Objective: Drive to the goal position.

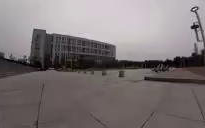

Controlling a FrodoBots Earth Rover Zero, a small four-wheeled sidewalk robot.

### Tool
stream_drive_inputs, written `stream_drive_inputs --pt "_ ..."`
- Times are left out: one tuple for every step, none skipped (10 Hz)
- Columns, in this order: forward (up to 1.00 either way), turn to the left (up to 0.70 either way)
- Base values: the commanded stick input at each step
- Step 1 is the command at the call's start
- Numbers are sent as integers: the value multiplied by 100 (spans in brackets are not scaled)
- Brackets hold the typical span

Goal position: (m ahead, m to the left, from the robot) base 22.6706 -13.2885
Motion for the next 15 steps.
stream_drive_inputs --pt "70 0" --pt "70 0" --pt "70 0" --pt "70 -13" --pt "70 -28" --pt "70 -28" --pt "70 -28" --pt "70 -28" --pt "70 -28" --pt "70 -28" --pt "70 -28" --pt "70 -28" --pt "70 -28" --pt "70 -22" --pt "70 -3"
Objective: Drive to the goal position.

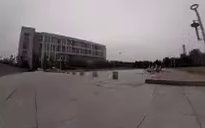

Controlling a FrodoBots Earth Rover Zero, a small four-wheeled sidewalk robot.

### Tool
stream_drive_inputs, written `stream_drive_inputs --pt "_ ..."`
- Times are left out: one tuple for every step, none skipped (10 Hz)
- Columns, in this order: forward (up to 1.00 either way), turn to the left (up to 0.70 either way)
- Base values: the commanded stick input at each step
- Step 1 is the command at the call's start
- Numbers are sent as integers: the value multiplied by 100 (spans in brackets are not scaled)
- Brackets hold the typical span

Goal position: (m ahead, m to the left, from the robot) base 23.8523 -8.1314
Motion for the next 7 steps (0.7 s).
stream_drive_inputs --pt "70 0" --pt "70 0" --pt "70 0" --pt "70 0" --pt "70 0" --pt "70 0" --pt "70 0"
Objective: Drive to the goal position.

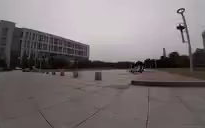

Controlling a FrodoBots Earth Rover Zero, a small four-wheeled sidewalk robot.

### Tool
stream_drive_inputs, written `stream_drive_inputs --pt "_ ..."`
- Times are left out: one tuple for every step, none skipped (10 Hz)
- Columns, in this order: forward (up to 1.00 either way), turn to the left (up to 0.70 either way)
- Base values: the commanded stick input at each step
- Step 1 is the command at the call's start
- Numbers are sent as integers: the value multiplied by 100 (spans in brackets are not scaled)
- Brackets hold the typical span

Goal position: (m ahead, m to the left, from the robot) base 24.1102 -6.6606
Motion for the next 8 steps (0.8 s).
stream_drive_inputs --pt "70 0" --pt "70 0" --pt "70 0" --pt "70 0" --pt "70 0" --pt "70 0" --pt "70 0" --pt "70 0"
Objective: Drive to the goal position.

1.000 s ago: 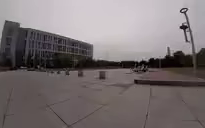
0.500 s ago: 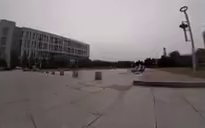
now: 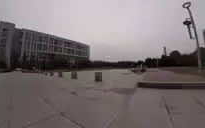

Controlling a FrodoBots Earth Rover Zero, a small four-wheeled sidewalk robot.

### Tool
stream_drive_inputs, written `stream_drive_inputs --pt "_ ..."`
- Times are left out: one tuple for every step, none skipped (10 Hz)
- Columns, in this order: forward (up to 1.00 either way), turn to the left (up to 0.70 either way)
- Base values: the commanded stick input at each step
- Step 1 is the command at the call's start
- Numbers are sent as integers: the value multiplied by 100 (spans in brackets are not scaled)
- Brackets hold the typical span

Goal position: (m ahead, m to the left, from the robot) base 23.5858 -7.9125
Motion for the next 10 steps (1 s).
stream_drive_inputs --pt "70 0" --pt "70 0" --pt "70 0" --pt "70 0" --pt "70 0" --pt "70 0" --pt "70 -4" --pt "70 -13" --pt "70 -23" --pt "70 0"
